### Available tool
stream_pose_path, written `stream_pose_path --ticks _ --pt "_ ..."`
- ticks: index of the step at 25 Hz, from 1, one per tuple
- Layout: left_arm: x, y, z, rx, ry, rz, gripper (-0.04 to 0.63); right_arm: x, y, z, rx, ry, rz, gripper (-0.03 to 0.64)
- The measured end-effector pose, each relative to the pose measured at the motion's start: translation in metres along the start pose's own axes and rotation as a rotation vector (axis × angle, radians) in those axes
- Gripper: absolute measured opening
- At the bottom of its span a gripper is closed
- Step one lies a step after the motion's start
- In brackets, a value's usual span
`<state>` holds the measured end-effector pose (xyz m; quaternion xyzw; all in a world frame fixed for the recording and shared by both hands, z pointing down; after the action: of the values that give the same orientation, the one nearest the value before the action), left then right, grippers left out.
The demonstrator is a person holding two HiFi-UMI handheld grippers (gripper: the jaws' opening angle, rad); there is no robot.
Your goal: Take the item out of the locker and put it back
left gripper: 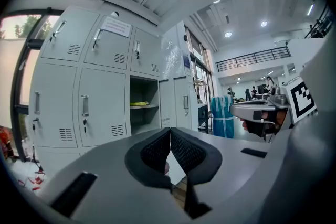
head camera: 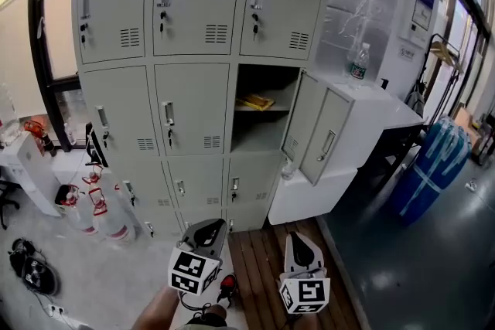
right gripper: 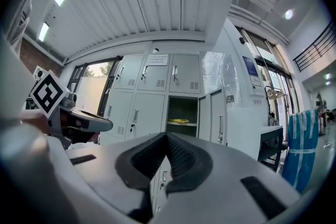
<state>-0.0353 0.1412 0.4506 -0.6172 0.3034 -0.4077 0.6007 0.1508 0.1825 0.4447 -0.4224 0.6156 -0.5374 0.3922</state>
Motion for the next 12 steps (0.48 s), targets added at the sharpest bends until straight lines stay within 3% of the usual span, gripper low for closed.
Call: stream_pose_path --ticks 12 --pt "0.191 0.045 -0.085 0.002 -0.024 -0.004 0.023 0.194 0.004 0.080 0.015 0.012 -0.003 0.017"
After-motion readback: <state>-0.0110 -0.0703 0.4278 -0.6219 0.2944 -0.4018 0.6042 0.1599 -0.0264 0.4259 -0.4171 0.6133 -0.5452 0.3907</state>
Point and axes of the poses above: the fingertips, and each gripper's own axes: x forward along the fingers, z to its right, y out of its top, the point moved 3 cm from there along -x, backward along the fingers, and after that the axes turned 5 degrees about y, right-handed, at the moved point
